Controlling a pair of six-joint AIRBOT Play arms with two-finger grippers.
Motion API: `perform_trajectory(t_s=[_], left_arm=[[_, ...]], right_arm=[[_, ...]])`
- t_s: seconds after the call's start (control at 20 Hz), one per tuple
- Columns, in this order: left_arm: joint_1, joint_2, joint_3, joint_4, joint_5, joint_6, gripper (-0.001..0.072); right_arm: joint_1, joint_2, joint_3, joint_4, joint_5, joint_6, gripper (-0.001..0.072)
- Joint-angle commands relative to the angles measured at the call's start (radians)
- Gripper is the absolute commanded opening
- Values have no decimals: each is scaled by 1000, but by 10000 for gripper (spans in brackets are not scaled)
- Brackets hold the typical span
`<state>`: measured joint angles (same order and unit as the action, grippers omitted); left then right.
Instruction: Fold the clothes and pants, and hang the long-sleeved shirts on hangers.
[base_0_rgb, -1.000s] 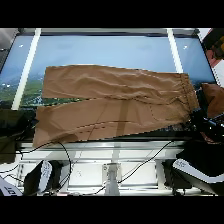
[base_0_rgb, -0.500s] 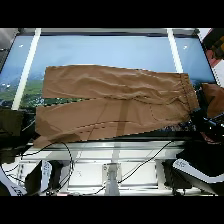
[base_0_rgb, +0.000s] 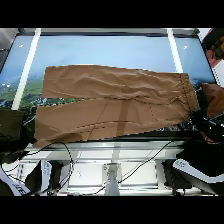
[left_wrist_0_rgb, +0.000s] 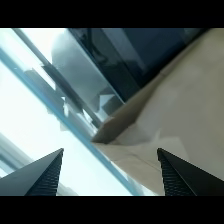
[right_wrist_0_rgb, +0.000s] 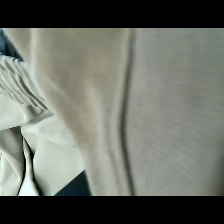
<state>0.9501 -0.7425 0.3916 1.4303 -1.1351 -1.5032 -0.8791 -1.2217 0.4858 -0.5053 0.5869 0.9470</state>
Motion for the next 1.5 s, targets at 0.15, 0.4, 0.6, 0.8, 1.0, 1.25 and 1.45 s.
perform_trajectory(t_s=[0.15,0.4,0.6,0.8,1.0,1.25,1.45], left_arm=[[14,0,-39,-129,67,40,696],[14,0,-58,-155,89,45,695],[14,0,-58,-125,88,45,693],[13,0,-59,-126,88,45,649],[11,0,-68,-153,88,52,637],[11,0,-80,-233,128,52,534],[11,1,-93,-236,142,52,429]], right_arm=[[1,0,0,0,-1,0,29],[1,0,0,-5,-2,0,29],[1,0,0,-27,-2,0,29],[1,0,0,-31,-3,0,29],[1,0,0,-31,-2,1,29],[1,0,0,-31,1,1,29],[1,0,0,-30,6,1,29]])
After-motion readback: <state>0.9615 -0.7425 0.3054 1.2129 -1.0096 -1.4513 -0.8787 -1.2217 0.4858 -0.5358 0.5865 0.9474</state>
